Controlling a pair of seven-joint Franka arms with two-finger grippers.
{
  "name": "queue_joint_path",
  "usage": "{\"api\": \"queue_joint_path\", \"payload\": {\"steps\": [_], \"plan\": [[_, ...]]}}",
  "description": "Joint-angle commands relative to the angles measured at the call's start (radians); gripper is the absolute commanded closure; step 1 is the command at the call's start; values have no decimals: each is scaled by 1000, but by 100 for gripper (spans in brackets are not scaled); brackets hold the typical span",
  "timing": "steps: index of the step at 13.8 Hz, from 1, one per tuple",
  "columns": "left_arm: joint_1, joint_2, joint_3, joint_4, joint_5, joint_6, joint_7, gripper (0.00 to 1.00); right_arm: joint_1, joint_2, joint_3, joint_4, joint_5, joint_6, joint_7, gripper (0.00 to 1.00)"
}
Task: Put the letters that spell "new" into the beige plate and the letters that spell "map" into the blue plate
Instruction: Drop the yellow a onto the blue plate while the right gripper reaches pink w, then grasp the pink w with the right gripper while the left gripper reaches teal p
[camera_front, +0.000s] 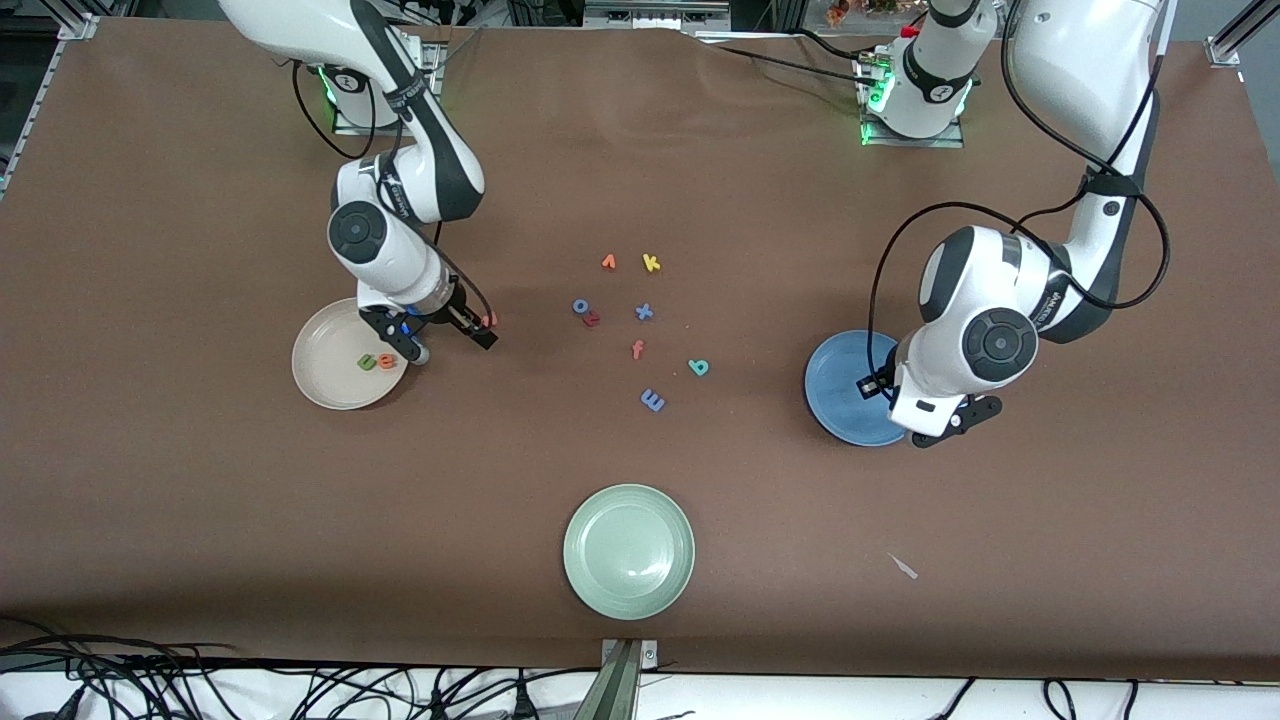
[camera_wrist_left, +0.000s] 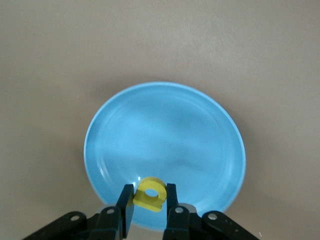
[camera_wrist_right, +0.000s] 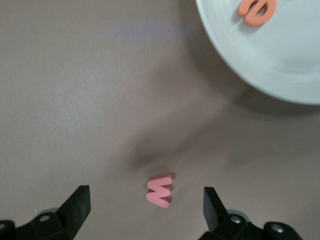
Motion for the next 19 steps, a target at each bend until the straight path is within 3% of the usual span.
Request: {"api": "queue_joint_path", "payload": {"steps": [1,5,6,7,8,9,11,16,19], "plan": [[9,-22,-10,-143,30,187,27,89,33,6,1,-26,-7,47,55,1],[12,16,-11,-156,30,259,31,85,33,32,1,-26,-7,50,55,5],[11,21,-11,-156,30,269,30,79,31,42,1,-25,-7,56,55,7],[6,21,-11,-156,30,269,25,67,31,52,1,-25,-7,78,55,8],[8,21,-11,-154,30,269,22,46,33,61,1,-26,-7,89,55,9],[6,19,-11,-148,28,263,16,18,33,64,1,-26,-7,92,55,12],[5,13,-13,-136,28,258,13,0,33,64,1,-26,-9,91,55,16],[-14,6,-63,-33,21,128,-16,0,33,69,1,-25,-9,96,48,50],[-83,16,-82,24,18,121,-120,0,39,78,1,-25,-9,96,48,68]]}}
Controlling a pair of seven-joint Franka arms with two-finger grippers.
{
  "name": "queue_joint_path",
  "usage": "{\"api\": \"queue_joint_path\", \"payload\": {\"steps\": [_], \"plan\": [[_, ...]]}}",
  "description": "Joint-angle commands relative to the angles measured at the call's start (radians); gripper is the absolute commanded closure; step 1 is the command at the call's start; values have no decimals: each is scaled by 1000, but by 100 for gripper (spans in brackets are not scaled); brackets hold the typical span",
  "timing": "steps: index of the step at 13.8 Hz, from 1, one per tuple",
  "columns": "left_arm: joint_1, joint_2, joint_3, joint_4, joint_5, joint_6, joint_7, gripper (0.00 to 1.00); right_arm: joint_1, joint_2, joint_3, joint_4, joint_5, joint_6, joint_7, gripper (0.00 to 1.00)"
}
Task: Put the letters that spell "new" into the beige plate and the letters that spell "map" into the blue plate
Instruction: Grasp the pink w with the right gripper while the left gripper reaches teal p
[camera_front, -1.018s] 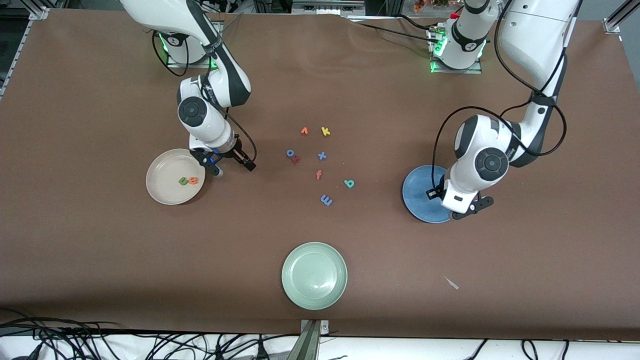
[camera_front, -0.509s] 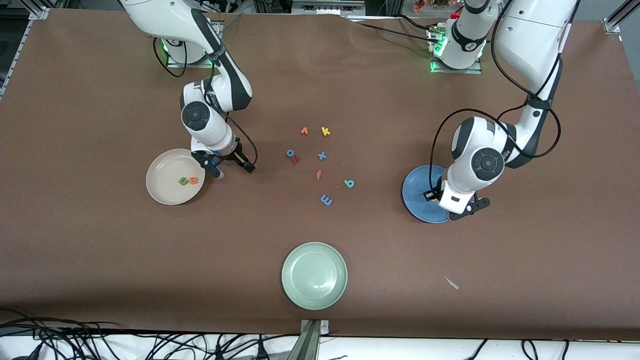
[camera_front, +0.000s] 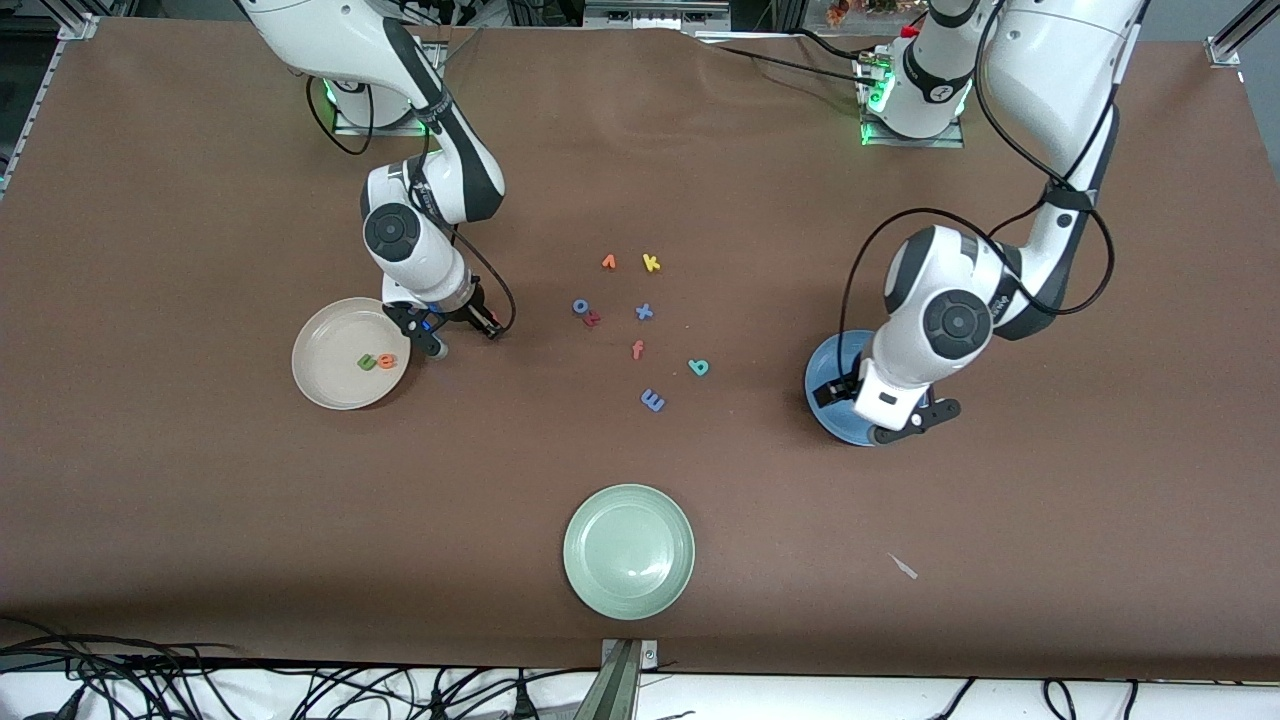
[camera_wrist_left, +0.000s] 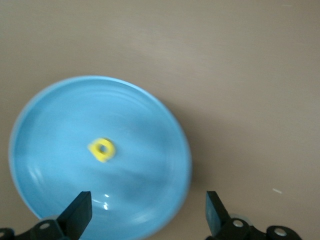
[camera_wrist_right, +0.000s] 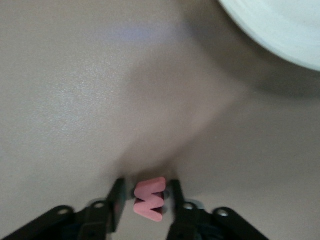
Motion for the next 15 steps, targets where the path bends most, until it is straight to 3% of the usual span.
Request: {"api": "queue_joint_path", "payload": {"steps": [1,3,4,5,8,13,15], "plan": [[-70,16,1,62,12,-29,-85,0,9,14,0,-8,-9,18,9,75],[-101,56,-2,109,10,-29,-120,0,9,16,2,-4,-9,11,4,96],[-118,76,-2,117,12,-27,-125,0,11,7,2,1,-9,9,-3,100],[-138,94,-2,123,12,-24,-126,0,11,-13,2,8,-13,-6,-8,100],[-212,165,-2,179,12,-17,-284,0,9,-55,-29,117,-15,-251,-77,100],[-287,229,-2,180,9,92,-467,0,8,-61,-190,260,-67,-555,-402,100],[-290,231,-2,180,12,95,-481,3,-18,-43,-235,288,-79,-589,-523,100]]}}
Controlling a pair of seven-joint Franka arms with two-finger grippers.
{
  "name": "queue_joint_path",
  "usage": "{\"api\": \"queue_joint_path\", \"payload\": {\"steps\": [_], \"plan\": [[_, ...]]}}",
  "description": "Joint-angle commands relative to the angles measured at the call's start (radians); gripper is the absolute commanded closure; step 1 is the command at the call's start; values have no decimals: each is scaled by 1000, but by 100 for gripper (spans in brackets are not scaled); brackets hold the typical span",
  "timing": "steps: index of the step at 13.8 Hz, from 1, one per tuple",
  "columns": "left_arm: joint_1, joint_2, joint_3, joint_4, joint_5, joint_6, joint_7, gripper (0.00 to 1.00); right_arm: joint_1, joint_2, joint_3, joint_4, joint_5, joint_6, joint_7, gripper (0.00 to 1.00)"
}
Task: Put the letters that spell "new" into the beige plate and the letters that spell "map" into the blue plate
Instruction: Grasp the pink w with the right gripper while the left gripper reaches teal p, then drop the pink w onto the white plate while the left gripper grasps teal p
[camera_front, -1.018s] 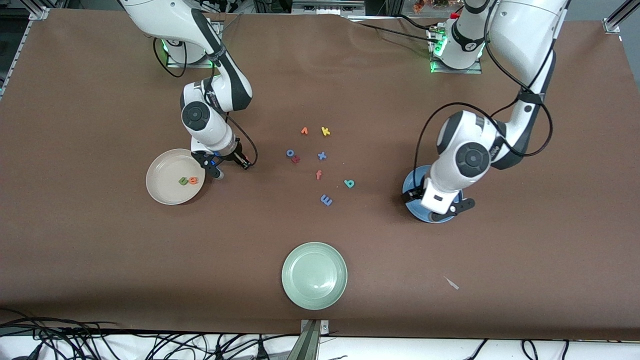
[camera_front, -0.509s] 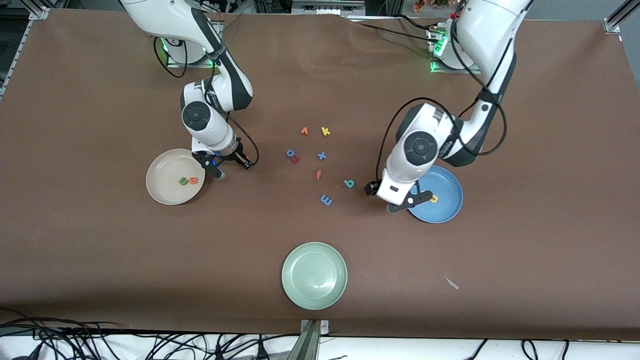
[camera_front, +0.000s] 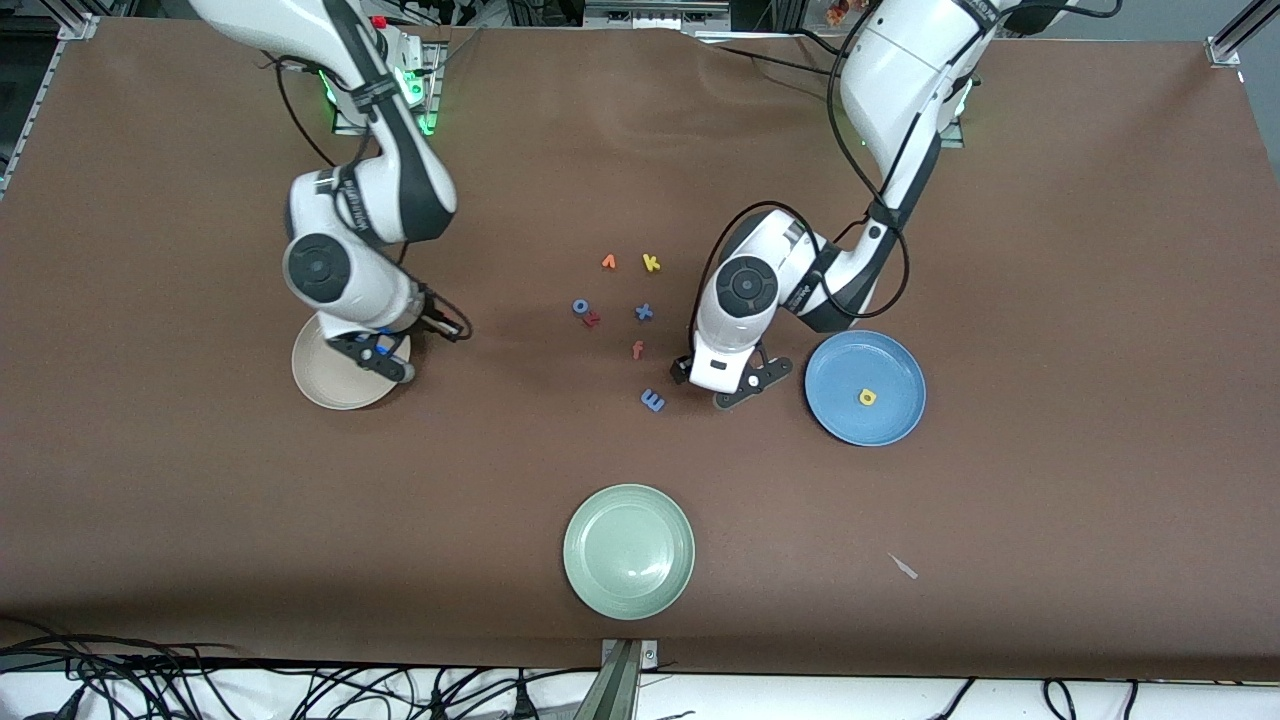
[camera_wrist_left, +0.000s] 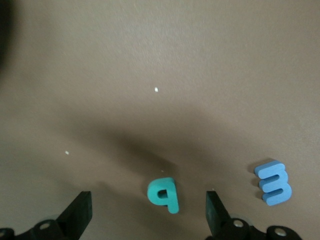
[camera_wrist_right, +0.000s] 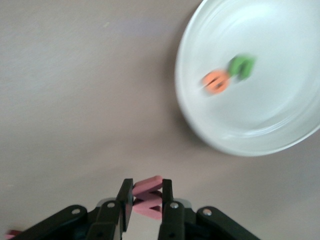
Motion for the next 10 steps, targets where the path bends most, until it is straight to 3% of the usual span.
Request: {"api": "queue_joint_path", "payload": {"steps": [1,3,5,7,8,10], "plan": [[-4,20,6,34,14,-1,-28,11,-33,42,-39,46,-39,-42,-141,100],[-9,31,6,34,12,-1,-28,27,-85,86,-39,82,-85,-39,-180,100],[-28,34,6,34,11,16,-30,31,-116,133,-39,110,-87,-36,-215,95],[-29,49,6,34,11,34,-30,33,-114,137,-39,116,-74,-39,-211,5],[-30,52,6,32,11,50,-30,33,-111,125,-39,137,-73,-54,-220,0],[-30,54,6,32,11,53,-33,48,-108,108,-36,205,-73,-176,-218,0]]}}
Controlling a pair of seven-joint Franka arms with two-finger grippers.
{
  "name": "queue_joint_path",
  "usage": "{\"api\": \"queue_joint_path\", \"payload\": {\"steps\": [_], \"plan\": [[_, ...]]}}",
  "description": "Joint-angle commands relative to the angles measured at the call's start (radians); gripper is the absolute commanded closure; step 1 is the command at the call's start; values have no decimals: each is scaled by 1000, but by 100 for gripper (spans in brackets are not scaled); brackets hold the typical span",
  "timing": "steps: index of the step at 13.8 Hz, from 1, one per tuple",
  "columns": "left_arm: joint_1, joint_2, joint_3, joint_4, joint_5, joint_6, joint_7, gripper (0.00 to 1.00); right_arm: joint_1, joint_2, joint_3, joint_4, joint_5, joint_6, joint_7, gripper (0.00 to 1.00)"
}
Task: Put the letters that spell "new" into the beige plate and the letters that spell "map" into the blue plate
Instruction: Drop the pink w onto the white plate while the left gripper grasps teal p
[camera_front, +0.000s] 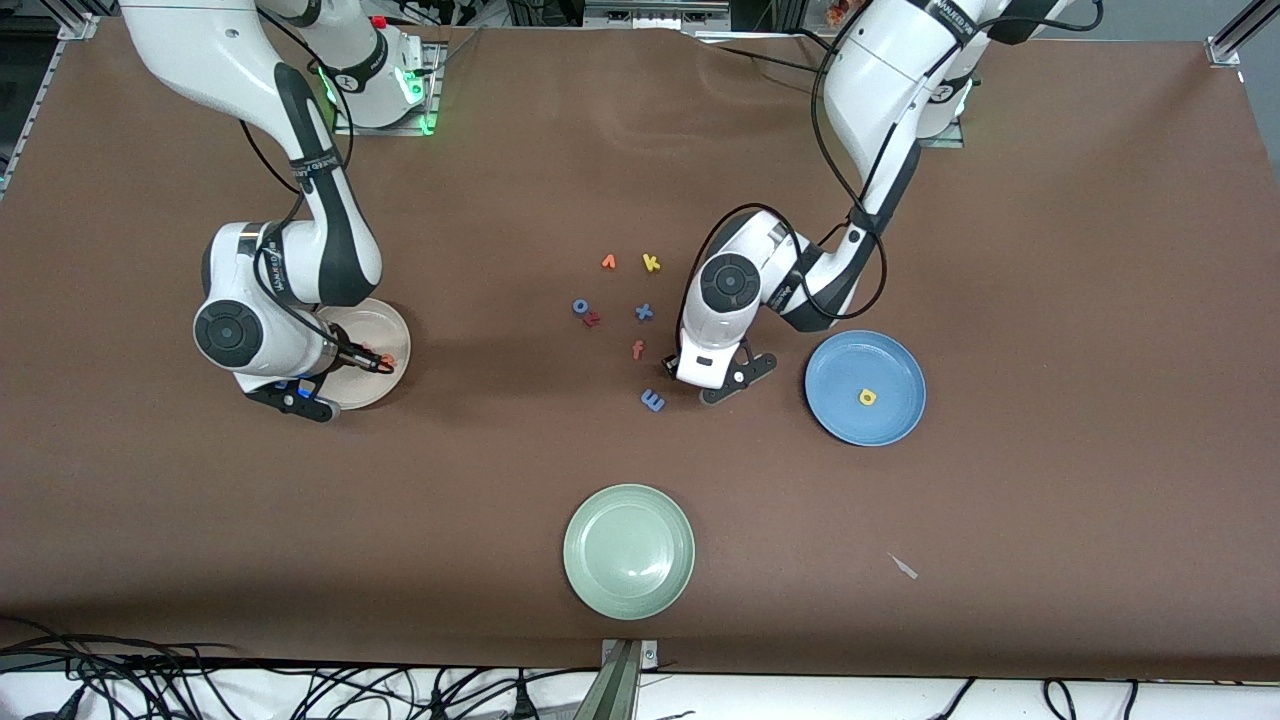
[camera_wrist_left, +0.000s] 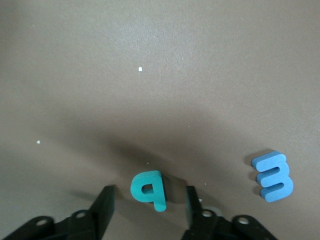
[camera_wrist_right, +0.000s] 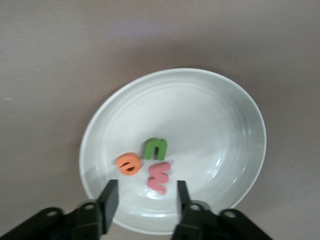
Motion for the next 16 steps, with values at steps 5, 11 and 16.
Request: {"api": "queue_joint_path", "payload": {"steps": [5,11,16], "plan": [[4,11,8,28,24,0,0,95,66,-24,14,308,-1,-415,-1,0],[86,-126,12,25,26,-208,152,98,95,-67,14,495,-3,-621,-126,0],[246,-262,9,-76,26,-289,568,96,-99,-226,208,374,-87,-502,-272,0]]}}
